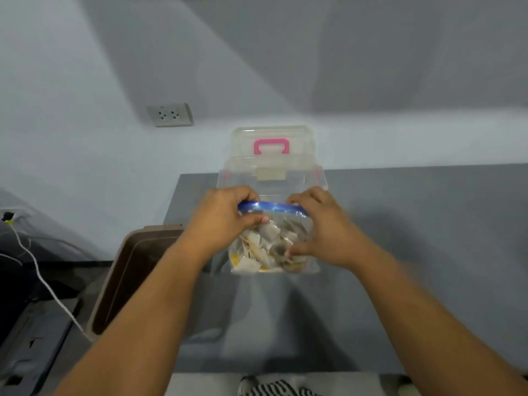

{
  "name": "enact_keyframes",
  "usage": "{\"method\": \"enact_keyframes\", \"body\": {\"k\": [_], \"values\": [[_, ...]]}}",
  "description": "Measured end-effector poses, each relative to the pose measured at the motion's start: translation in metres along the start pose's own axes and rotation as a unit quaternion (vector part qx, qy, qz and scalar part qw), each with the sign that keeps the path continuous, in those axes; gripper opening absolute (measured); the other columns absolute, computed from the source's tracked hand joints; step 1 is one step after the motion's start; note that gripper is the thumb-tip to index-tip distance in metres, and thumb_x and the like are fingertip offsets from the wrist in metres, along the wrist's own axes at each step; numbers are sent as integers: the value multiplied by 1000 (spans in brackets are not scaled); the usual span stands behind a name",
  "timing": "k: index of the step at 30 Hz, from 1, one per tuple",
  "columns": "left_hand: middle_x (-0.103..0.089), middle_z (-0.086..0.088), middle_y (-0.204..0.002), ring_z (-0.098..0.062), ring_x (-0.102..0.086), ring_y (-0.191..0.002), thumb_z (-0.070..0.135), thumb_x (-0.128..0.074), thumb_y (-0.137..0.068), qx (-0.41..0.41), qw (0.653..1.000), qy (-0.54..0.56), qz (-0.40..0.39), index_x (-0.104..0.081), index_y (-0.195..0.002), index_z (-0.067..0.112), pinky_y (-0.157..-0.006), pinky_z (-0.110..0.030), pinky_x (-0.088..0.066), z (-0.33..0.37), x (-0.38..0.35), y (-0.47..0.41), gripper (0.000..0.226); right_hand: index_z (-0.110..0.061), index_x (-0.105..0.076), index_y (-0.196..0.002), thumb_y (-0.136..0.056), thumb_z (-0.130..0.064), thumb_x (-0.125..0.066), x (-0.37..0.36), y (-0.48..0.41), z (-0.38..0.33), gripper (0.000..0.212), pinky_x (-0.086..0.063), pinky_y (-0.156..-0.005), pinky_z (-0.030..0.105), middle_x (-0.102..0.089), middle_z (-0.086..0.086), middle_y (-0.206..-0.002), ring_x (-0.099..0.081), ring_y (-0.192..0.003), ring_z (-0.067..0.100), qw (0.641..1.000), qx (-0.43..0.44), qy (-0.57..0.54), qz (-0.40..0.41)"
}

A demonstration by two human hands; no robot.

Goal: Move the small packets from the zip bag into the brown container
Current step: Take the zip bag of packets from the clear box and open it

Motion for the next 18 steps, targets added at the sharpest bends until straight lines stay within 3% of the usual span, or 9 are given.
{"method": "enact_keyframes", "body": {"k": [4,8,12,15,18], "values": [[-69,8,-76,-10,-65,-73,35,-86,-74,53,998,-11,-36,-69,-86,26,-71,-34,-56,-31,-43,24,22,-27,-53,-137,-61,-39,-93,-47,25,22,87,-34,-104,20,-35,-8,-126,-35,-117,8,999,-34,-15,-23],[-68,11,-73,-8,-65,-69,35,-87,-73,75,996,-22,-43,-69,-84,28,-70,-38,-57,-53,-72,44,22,-24,-57,-132,-68,-37,-89,-78,37,33,73,-43,-104,30,-40,-6,-123,-41,-115,13,999,-35,9,-17],[-67,13,-74,-6,-63,-69,37,-84,-75,96,994,-34,-39,-69,-88,26,-71,-33,-56,-62,-85,58,23,-22,-63,-127,-75,-37,-84,-86,42,43,58,-41,-104,31,-49,-2,-123,-43,-117,15,999,-27,4,-33],[-67,11,-83,-7,-62,-76,42,-84,-74,74,995,-48,-38,-71,-96,26,-74,-33,-56,-62,-83,59,30,-19,-66,-124,-80,-42,-82,-80,44,53,52,-41,-100,27,-53,-3,-120,-49,-113,14,999,-30,-34,-7],[-65,15,-86,-7,-60,-81,59,-77,-73,31,997,-60,-33,-72,-99,31,-81,-32,-52,-57,-79,57,39,-16,-70,-118,-83,-34,-81,-72,47,63,40,-44,-96,24,-54,-2,-117,-54,-104,12,995,-47,-79,37]]}}
Point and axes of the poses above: each hand's wrist, its own y-axis away from the middle knuckle, its own x-axis out of the back of the hand, z = x × y, the point moved 5 cm from there along -y, towards the middle knuckle
